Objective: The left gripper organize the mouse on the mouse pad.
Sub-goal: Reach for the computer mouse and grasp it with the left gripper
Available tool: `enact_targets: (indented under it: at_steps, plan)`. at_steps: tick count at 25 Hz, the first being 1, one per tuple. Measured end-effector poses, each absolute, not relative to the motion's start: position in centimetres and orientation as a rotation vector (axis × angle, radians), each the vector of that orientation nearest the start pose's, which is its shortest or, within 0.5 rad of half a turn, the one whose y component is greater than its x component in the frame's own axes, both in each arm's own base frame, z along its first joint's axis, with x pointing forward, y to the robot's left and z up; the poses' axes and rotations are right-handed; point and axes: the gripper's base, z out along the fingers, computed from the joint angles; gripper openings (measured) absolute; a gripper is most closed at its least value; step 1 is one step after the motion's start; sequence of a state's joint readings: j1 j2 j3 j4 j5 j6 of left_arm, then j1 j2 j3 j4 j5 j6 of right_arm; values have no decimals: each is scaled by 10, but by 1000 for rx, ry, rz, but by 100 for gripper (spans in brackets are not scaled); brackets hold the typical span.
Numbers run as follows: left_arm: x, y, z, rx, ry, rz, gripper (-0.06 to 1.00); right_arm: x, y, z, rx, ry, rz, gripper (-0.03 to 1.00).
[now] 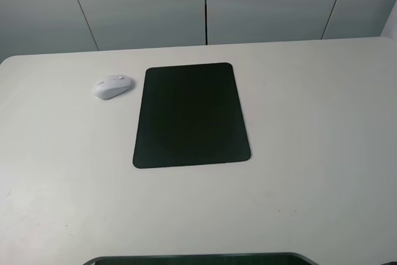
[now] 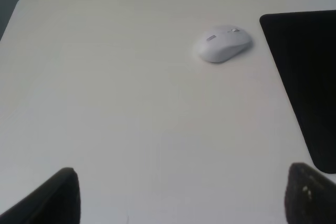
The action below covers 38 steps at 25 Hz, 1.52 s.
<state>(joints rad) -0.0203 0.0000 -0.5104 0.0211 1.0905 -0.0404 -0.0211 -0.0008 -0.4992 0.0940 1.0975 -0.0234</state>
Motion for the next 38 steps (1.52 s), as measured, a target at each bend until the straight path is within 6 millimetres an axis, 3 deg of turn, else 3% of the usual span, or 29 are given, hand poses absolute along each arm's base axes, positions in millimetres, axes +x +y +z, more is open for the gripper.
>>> enact_targets:
  at_steps: [13, 16, 22, 26, 32, 38]
  plan:
    - [-7, 2, 278, -25, 2065, -11, 75, -7, 8, 274, -9, 2078, 86, 70]
    - [5, 3, 281, -25, 2120, 10, 75, -7, 8, 274, -9, 2078, 86, 70]
    - [59, 4, 304, 41, 2155, 85, 75, -7, 8, 274, -9, 2078, 86, 70]
    - [111, 3, 313, 125, 2254, 120, 75, -7, 8, 274, -9, 2078, 86, 70]
    - [200, 0, 315, 204, 2435, 124, 75, -7, 8, 274, -9, 2078, 86, 70]
    - [269, -5, 312, 289, 2524, 74, 75, -7, 8, 274, -9, 2078, 86, 70]
